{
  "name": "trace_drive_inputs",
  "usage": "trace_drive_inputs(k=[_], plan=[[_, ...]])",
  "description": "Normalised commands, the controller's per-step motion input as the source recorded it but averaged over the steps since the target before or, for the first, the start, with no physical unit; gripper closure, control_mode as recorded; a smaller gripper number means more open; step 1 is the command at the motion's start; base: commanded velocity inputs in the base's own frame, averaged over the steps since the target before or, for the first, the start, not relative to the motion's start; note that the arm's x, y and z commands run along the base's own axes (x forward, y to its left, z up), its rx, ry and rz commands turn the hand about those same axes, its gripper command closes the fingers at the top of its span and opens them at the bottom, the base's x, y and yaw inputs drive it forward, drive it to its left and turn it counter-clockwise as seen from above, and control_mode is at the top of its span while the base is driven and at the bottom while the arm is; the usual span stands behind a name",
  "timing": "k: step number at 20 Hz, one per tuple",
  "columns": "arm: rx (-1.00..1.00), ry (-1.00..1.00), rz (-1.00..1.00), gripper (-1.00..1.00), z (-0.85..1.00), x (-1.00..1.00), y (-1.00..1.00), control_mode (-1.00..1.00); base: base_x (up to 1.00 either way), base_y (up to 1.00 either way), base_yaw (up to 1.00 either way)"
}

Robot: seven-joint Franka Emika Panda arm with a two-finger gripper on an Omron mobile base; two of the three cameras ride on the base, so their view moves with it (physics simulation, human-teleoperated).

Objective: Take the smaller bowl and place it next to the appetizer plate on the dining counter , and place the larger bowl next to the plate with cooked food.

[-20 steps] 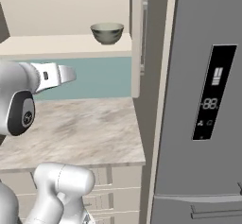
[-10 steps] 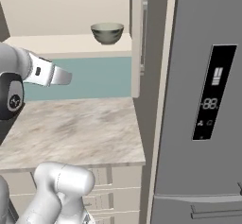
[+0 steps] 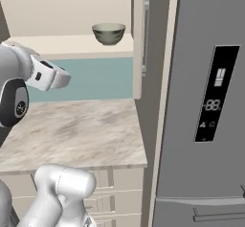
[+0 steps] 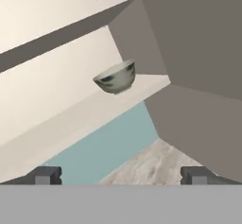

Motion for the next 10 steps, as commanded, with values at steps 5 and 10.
trace_drive_inputs(k=[5, 10], plan=[[0.0, 0.02, -0.02, -1.0, 0.65, 0.09, -0.01, -1.0, 0.0, 0.0, 0.0], [0.0, 0.1, -0.08, -1.0, 0.23, 0.37, -0.19, -1.0, 0.0, 0.0, 0.0]])
